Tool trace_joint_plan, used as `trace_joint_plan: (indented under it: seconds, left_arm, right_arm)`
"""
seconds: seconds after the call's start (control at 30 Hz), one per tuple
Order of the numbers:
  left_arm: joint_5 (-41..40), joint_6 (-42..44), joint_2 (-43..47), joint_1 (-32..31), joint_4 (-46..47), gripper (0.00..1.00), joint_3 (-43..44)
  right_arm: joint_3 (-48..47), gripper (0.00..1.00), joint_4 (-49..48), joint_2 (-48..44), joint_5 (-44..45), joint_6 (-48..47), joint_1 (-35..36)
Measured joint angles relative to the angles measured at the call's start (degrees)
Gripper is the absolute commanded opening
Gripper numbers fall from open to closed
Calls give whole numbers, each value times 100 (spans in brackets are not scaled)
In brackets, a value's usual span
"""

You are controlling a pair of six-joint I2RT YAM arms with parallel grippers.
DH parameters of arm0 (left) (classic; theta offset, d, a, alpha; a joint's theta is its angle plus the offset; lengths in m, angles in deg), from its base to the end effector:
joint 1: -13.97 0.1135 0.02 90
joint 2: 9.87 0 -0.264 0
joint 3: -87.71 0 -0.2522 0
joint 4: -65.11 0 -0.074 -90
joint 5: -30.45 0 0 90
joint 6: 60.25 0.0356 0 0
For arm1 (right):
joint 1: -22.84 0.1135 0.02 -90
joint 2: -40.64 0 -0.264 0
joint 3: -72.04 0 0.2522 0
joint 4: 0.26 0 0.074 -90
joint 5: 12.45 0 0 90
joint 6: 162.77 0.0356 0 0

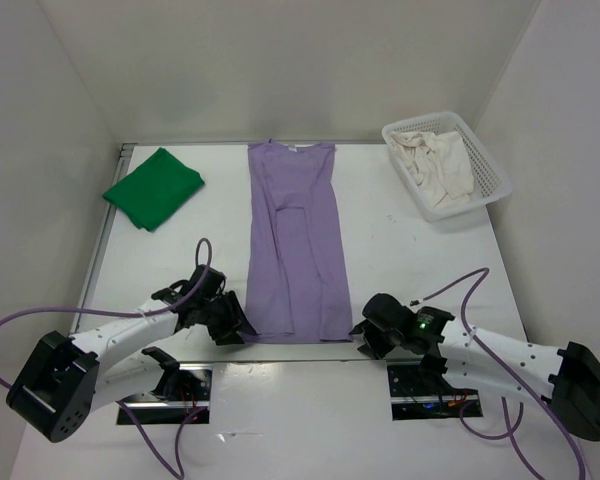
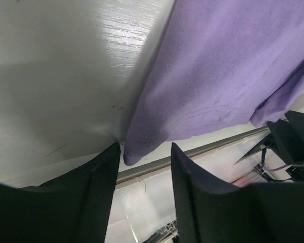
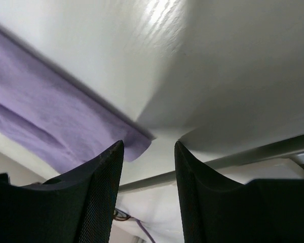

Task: Fold and stack the t-shirts
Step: Grab the bottom of the folded rectangular tshirt with both arms

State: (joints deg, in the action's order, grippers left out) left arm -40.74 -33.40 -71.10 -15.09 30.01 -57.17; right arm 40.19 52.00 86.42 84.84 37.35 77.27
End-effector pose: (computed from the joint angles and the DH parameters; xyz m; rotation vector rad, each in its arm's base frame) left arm 0.1441 -0.0932 0.1395 -0.7321 2.8083 -0.8693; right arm 0.0763 0.0989 0.1420 1.3912 2.5502 0.5820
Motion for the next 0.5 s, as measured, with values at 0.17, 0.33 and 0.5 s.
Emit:
trace_joint_plan:
  seconds: [0.17,0.33,0.5]
  left_arm:
    - [-2,-17,0,0,87,45,-39]
    - [-4,-17,0,0,149,40,-39]
    - [-4,-17,0,0,216,30,-39]
  right_arm:
    - [-11,50,-293,343,-17,216,-7]
    - [-11,46,-479,426,52,249,-7]
    - [-13,33,-800,693,87,195,-7]
